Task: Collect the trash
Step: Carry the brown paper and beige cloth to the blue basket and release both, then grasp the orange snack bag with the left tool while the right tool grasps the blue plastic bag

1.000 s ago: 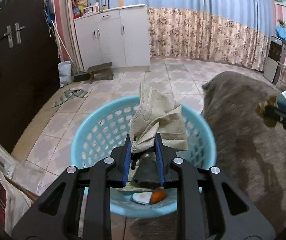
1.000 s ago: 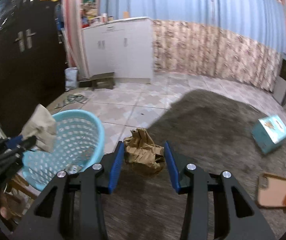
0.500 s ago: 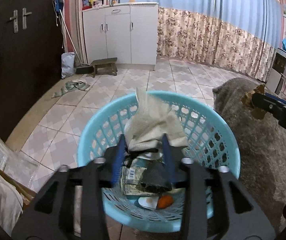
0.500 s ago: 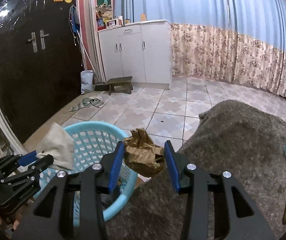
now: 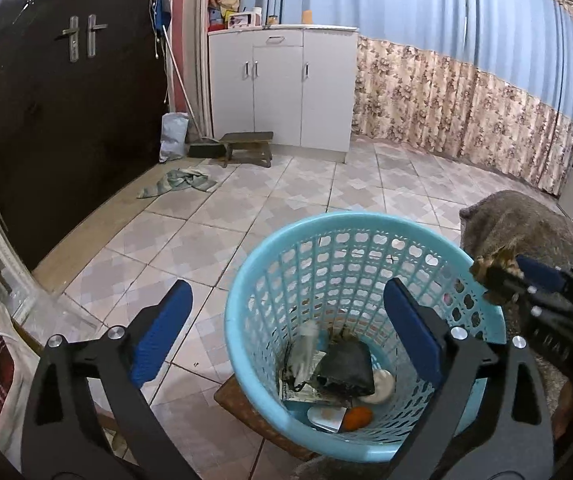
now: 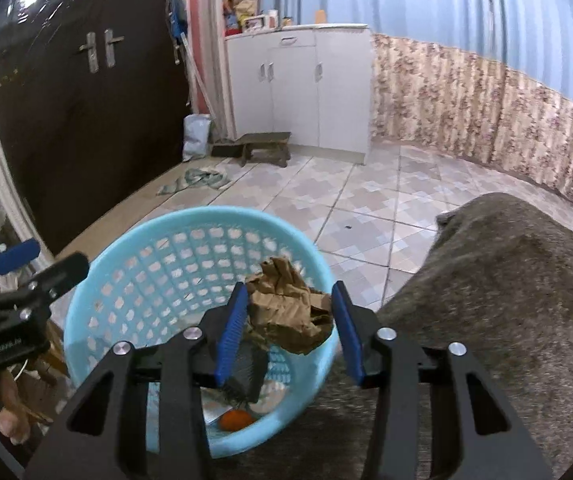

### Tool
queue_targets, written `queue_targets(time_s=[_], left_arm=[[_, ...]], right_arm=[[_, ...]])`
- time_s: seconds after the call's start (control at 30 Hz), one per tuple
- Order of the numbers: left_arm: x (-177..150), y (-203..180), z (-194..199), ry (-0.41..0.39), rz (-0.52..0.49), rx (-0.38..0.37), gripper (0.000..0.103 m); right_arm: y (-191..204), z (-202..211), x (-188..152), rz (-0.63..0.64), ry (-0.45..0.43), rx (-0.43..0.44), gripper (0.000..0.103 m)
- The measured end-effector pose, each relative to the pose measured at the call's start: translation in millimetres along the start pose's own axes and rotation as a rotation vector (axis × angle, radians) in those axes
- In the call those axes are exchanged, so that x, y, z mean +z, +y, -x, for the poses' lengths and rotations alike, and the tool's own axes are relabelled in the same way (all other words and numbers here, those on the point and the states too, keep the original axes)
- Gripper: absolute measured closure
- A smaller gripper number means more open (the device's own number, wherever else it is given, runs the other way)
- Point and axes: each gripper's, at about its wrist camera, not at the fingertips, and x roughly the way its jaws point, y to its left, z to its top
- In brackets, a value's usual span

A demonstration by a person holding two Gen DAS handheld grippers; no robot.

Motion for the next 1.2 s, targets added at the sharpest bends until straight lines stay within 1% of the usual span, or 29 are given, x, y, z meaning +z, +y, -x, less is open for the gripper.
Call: queue_targets(time_s=[0.03,0.07,0.1,0.2,0.3,0.4,0.5,0.53,0.57,0.7,0.83,0.9,1.03,1.1,1.2], left_arm=[[0.1,0.7,-0.6,0.003,0.004,-0.001,0.010],[0.5,1.3,-1.2,0.006,0.007,0.001,0.010],[0.3,1.7,-1.5,0.008,0.008,0.007,0.010],[0.2,2.1,-2.6,0.010,0.010,0.018,0.010],[0.0,-0.5,-2.2,0.016,0.010,0.015,0.009],[0.9,-6.8,0.9,0.014,0.003,0.009,0.008],[3.4,-15.7,7.3,0.005,0.000,-0.008,0.007],[4.5,-20.0,9.9,0.003,-0.003,-0.017,0.007],[5.5,-25.0,12.7,0.001,-0.006,-0.028,0.006],[7.3,-44.9,23.6,0.000,-0.027,-0.067,0.006],[4.3,-72.7,39.1,0.008,-0.055,-0.123,0.005],[2.0,-86.7,46.3,0.010,-0.070,-0.149,0.005],[-1.4,-121.2,58.9,0.012,-0.116,-0.201,0.005],[-4.1,-144.5,66.2,0.005,-0.147,-0.231,0.005],[-10.1,-175.2,72.7,0.008,-0.187,-0.274,0.005]], right_arm=[[4.4,-1.7,-1.3,0.010,0.005,0.009,0.055],[5.8,-2.8,-1.0,0.013,0.010,0.012,0.045],[6.6,-2.7,-1.5,0.014,0.010,0.013,0.038],[4.6,-0.1,-1.3,0.010,0.009,0.015,0.036],[-3.3,5.9,-1.7,-0.001,0.008,-0.007,0.034],[-21.5,20.8,-3.3,-0.031,0.000,-0.049,0.030],[-49.3,45.4,-2.2,-0.099,-0.015,-0.088,0.029],[-63.2,59.4,-3.3,-0.129,-0.023,-0.114,0.025],[-70.1,67.0,-3.9,-0.139,-0.027,-0.134,0.018],[-108.7,105.6,-11.4,-0.176,-0.046,-0.274,0.018],[-160.3,143.8,-29.9,-0.280,-0.062,-0.404,0.018],[-188.2,160.1,-43.1,-0.328,-0.054,-0.482,0.018],[-238.2,187.0,-65.8,-0.384,-0.033,-0.629,0.018],[-262.0,201.6,-78.8,-0.410,-0.021,-0.685,0.018],[-290.0,220.1,-93.4,-0.441,-0.005,-0.732,0.018]])
